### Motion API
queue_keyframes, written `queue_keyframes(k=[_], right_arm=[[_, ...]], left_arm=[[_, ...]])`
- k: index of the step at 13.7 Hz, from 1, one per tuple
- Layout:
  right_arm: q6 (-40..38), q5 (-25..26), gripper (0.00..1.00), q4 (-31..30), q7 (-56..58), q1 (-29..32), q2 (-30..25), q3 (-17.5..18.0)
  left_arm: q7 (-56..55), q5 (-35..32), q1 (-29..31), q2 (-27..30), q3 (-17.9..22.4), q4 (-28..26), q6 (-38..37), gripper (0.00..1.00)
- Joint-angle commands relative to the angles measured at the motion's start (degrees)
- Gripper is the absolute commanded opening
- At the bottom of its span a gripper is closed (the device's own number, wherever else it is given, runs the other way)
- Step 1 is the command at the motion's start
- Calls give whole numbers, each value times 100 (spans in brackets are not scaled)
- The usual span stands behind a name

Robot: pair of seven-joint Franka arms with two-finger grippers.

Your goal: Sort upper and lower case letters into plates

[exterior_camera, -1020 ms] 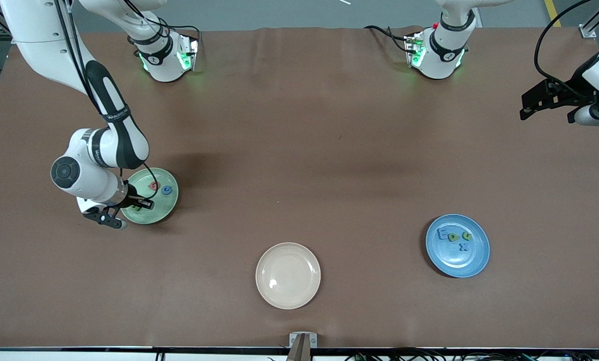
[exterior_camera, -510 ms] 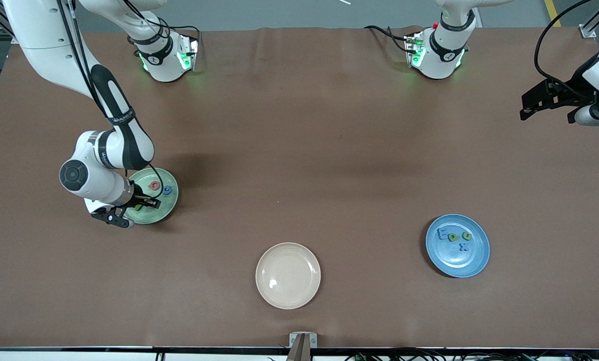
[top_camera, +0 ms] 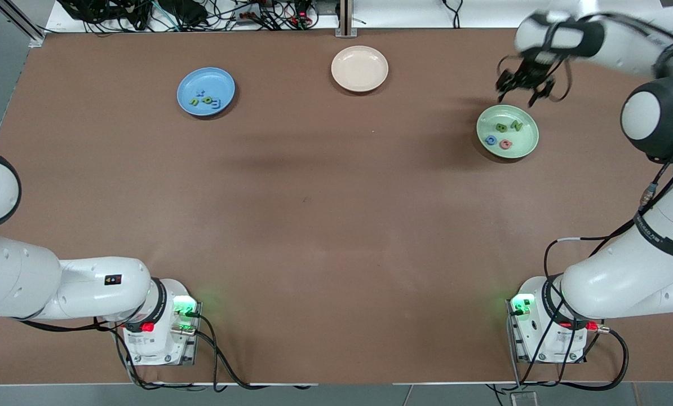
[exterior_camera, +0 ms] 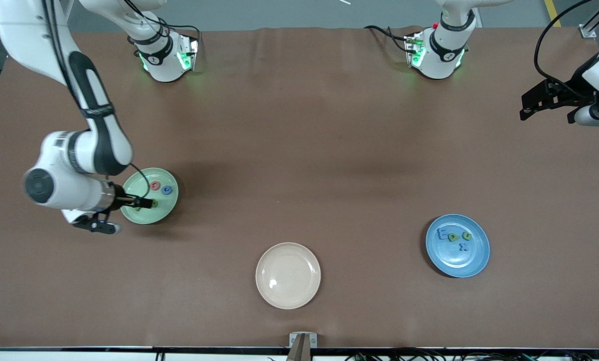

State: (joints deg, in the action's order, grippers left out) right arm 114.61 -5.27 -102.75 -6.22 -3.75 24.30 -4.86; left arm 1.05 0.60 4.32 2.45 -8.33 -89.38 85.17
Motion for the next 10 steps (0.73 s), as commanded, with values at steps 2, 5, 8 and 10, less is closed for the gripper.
queue_keyframes(k=[2,5,8,10], right_arm=[[-1973,482,100,1544,578,444,-66,73],[-2977,501,100,2407,824,559,-75,73],[-3321,501,100,2673,772,559,-101,73],[-3410,510,100,2847,789,585,-75,65]], left_arm=[[106,-104,-19,106,7,-97,70,100],[97,-104,-19,106,7,-97,70,100],[71,-104,-19,106,7,-97,70,100],[36,-104,-19,115,-1,-97,70,100]])
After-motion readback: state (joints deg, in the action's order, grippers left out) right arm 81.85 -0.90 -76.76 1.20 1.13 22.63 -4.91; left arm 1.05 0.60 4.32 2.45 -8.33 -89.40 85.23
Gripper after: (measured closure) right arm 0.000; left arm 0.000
